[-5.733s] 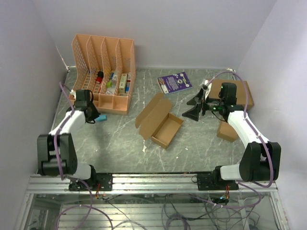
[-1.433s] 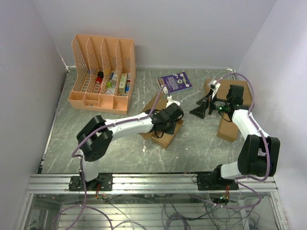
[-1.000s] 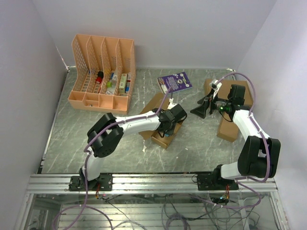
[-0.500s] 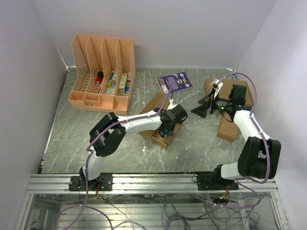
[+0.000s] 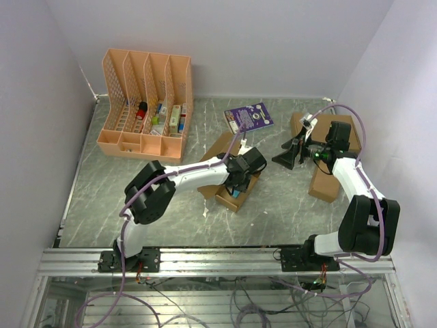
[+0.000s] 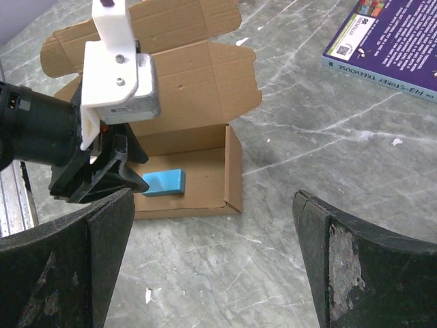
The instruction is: Fold the paper box
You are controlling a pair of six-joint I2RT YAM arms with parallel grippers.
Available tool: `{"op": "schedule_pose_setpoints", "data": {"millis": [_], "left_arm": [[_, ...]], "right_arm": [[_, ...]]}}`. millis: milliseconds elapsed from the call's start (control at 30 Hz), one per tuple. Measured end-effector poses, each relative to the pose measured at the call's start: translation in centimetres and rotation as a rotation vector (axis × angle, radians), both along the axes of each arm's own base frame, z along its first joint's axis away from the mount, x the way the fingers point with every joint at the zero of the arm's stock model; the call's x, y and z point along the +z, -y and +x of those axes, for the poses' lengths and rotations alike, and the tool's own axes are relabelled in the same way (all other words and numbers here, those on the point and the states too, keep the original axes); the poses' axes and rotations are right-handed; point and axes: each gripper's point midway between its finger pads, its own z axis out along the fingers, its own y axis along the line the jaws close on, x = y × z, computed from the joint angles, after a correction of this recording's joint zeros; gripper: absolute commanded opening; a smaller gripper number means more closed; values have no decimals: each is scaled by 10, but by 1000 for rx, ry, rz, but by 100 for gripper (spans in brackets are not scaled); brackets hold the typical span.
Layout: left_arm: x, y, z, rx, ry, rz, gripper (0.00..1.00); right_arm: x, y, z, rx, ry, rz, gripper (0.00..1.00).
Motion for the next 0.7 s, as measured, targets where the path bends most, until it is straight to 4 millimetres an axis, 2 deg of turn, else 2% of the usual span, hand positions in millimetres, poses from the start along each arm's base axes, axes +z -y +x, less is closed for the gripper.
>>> {"op": "schedule_pose_setpoints", "data": {"millis": [100, 200, 233, 300, 367, 400, 467, 567, 633, 700], "left_arm": [[11, 2, 1, -2, 20, -34, 50], [40, -2, -3, -15, 71, -123, 51], [56, -6, -5, -21, 99, -172, 52], [92, -14, -9, -44, 159, -301, 60], [124, -24, -11, -54, 200, -426, 61], [138, -34, -7, -43, 218, -485, 62], [157, -66, 11, 17, 251, -579, 68], [161, -133, 39, 158, 298, -649, 78], [157, -163, 39, 217, 310, -666, 82], [160, -179, 30, 235, 318, -704, 82]], "right_arm": [[1, -1, -1, 5, 4, 2, 98], [1, -3, -5, 30, 29, 4, 98], [1, -3, -7, 41, 42, 3, 99], [-1, -7, -17, 81, 98, -12, 100], [-4, -13, -29, 135, 179, -41, 100], [-5, -17, -35, 171, 228, -61, 100], [-8, -27, -47, 256, 315, -88, 100], [-16, -36, -53, 339, 345, -95, 100], [-24, -42, -51, 382, 321, -97, 100], [-27, -49, -47, 410, 294, -105, 100]]}}
